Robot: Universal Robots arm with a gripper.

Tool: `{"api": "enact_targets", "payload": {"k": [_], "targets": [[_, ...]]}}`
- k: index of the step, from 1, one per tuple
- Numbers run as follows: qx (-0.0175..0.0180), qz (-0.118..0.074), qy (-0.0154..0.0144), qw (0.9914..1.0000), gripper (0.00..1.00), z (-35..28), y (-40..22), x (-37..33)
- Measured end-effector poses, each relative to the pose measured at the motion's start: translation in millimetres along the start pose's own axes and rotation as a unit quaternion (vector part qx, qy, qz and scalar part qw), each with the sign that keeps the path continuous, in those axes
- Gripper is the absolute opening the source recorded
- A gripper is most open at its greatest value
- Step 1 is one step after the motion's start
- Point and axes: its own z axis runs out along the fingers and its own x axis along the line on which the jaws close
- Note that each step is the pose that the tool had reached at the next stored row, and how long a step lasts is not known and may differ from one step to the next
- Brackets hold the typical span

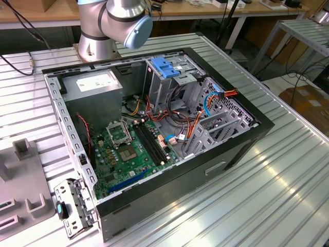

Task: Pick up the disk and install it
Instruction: 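Pick up the disk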

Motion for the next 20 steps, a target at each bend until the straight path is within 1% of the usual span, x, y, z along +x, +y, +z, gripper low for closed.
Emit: {"api": "enact_targets", "payload": {"k": [1, 2, 4, 5, 7, 9, 10, 11, 12, 13, 14, 15, 16, 18, 20], "targets": [[-0.0002, -0.009, 0.0001, 0.99996, 0.11, 0.3, 0.0, 0.0], [-0.0005, -0.023, 0.0002, 0.99973, 0.11, 0.8, 0.0, 0.1], [-0.0008, -0.046, 0.0003, 0.99894, 0.11, 1.6, 0.0, 0.1], [-0.001, -0.064, 0.0003, 0.99793, 0.11, 2.2, 0.0, 0.1], [-0.0015, -0.093, 0.0005, 0.9957, 0.11, 3.1, 0.0, 0.1], [-0.0018, -0.112, 0.0008, 0.99372, 0.11, 3.8, 0.0, 0.1], [-0.0019, -0.122, 0.001, 0.99255, 0.11, 4.1, -0.1, 0.1], [-0.002, -0.133, 0.0011, 0.99117, 0.11, 4.6, -0.1, 0.1], [-0.0021, -0.14, 0.0013, 0.99014, 0.11, 4.9, -0.1, 0.1], [-0.0022, -0.151, 0.0016, 0.9886, 0.11, 5.4, -0.2, 0.1], [-0.0022, -0.157, 0.0019, 0.98761, 0.11, 5.8, -0.3, 0.0], [-0.0022, -0.166, 0.0023, 0.98611, 0.11, 6.3, -0.5, -0.2], [-0.0023, -0.171, 0.0025, 0.98528, 0.11, 6.6, -0.7, -1.1], [-0.0023, -0.173, 0.0025, 0.98491, 0.11, 7.0, -0.5, -2.6], [-0.0022, -0.174, 0.0027, 0.9848, 0.11, 7.4, -0.4, -2.9]]}}
